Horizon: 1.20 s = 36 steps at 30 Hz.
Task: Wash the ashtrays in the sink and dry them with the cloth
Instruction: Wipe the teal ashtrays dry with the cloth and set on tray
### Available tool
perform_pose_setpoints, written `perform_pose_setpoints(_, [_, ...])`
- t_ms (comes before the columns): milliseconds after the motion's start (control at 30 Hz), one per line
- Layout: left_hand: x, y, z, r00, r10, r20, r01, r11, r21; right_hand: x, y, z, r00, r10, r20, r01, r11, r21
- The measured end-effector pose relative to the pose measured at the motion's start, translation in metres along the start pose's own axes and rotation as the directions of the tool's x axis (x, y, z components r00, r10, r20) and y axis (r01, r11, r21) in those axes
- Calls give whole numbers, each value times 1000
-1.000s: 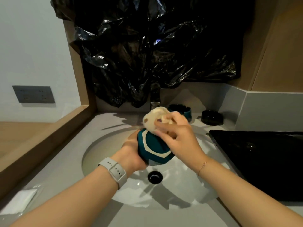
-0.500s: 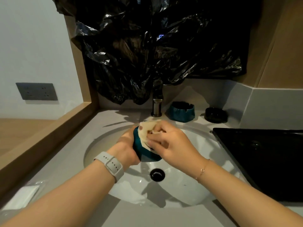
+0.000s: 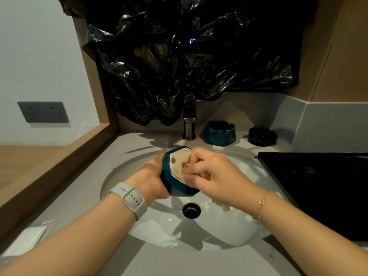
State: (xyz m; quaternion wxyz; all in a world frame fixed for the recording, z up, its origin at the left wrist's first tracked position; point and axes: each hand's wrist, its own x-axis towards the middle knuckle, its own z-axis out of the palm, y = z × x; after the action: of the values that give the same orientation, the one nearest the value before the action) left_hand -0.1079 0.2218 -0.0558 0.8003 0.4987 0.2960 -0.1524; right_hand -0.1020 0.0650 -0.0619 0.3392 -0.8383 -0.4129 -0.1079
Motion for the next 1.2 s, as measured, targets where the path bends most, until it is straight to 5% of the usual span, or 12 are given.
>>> perform_pose_setpoints(133, [2, 6, 0, 997, 70, -33, -72, 996, -60, -4, 17, -13, 989, 141, 52, -128, 971, -200])
perform_pose_setpoints(233, [5, 8, 0, 996, 82, -46, -87, 988, -128, -2, 20, -17, 964, 186, -192, -182, 982, 40])
perform_pose_setpoints(300, [2, 7, 3, 993, 117, -12, -118, 989, -90, -2, 10, -15, 960, 171, -224, -126, 971, 202])
perform_pose_setpoints(467, [-7, -10, 18, 963, 268, 34, -269, 962, 43, -2, 2, 12, 992, 54, -113, -55, 998, -4])
perform_pose_setpoints(633, [-2, -21, 24, 904, 423, -68, -399, 889, 227, 16, 10, 6, 905, 356, -233, -315, 928, 197])
perform_pose_setpoints(800, [-5, -16, 18, 896, 435, -90, -414, 891, 184, 2, -5, 20, 980, 173, -103, -139, 952, 271])
perform_pose_setpoints(933, [-3, -18, 22, 855, 505, -123, -449, 837, 313, 20, 14, 12, 877, 415, -241, -350, 897, 271])
perform_pose_setpoints(1100, [7, -18, 19, 787, 611, -84, -503, 714, 487, 2, 1, 16, 941, 269, -206, -191, 923, 335])
perform_pose_setpoints(1200, [1, -16, 21, 791, 602, -106, -478, 717, 507, 14, 15, 11, 857, 461, -230, -369, 861, 351])
